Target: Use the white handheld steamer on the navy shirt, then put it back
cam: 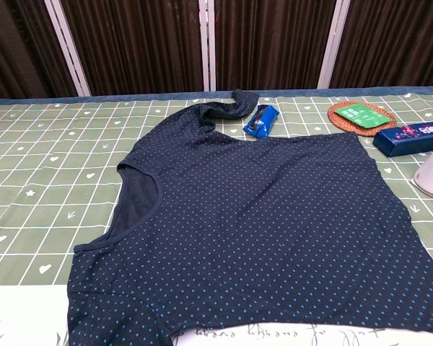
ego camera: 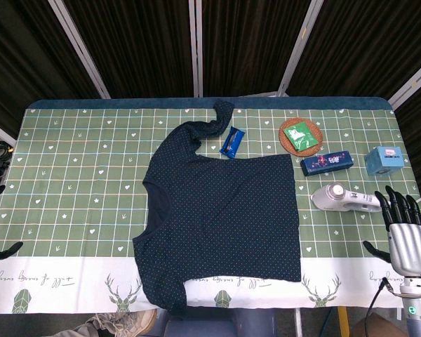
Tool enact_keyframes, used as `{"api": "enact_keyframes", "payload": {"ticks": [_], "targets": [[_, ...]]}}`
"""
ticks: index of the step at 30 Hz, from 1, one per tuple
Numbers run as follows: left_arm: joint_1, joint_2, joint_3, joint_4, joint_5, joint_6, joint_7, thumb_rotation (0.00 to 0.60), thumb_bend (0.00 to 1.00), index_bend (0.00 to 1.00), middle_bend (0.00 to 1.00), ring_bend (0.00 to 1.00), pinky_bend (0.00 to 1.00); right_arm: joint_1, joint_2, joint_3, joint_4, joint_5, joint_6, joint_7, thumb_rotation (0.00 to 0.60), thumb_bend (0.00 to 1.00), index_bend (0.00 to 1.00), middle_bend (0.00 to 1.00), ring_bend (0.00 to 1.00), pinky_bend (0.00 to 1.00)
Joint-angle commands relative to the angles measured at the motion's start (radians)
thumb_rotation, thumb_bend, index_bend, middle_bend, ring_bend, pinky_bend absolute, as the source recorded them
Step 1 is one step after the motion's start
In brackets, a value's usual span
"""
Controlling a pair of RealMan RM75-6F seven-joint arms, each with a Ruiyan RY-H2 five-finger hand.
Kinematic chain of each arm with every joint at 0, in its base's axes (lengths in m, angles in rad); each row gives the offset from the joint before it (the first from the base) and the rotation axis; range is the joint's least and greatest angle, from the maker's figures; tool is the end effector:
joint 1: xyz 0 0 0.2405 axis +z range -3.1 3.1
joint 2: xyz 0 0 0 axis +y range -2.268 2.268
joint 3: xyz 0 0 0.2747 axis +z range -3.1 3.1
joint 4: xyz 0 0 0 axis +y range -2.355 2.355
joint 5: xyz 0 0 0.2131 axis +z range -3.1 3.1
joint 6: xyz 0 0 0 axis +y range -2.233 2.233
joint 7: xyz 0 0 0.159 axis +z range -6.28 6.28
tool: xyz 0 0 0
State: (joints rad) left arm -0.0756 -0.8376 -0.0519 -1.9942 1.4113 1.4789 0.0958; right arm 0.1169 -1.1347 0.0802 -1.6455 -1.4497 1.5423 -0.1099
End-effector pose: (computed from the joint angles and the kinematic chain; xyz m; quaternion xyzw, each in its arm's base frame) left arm -0.2784 0.1890 0.2214 -0.5749 -0.4124 -0.3712 0.6014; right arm -0.3156 -0.2130 0.1718 0.5786 -0.3480 0.3971 0.6216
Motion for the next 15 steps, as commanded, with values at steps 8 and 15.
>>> {"api": "enact_keyframes", "payload": {"ticks": [8,15], "targets": [[0.003,0.001,0.000,-0.002,-0.001,0.004,0.002,0.600,0.00,0.00,0.00,0.00,0.00,0.019,-0.001,-0.001,0.018,0.020,-0.075,0.046,0.600,0.00,0.00,0.00,0.00,0.00],[-0.015,-0.017,-0.005,0.009,-0.026,-0.027,0.034,0.600,0.00,0.00,0.00,0.00,0.00,0.140,-0.081,0.052,0.252,0.140,-0.309,0.069,0.600,0.00,0.00,0.05,0.00,0.00]]}}
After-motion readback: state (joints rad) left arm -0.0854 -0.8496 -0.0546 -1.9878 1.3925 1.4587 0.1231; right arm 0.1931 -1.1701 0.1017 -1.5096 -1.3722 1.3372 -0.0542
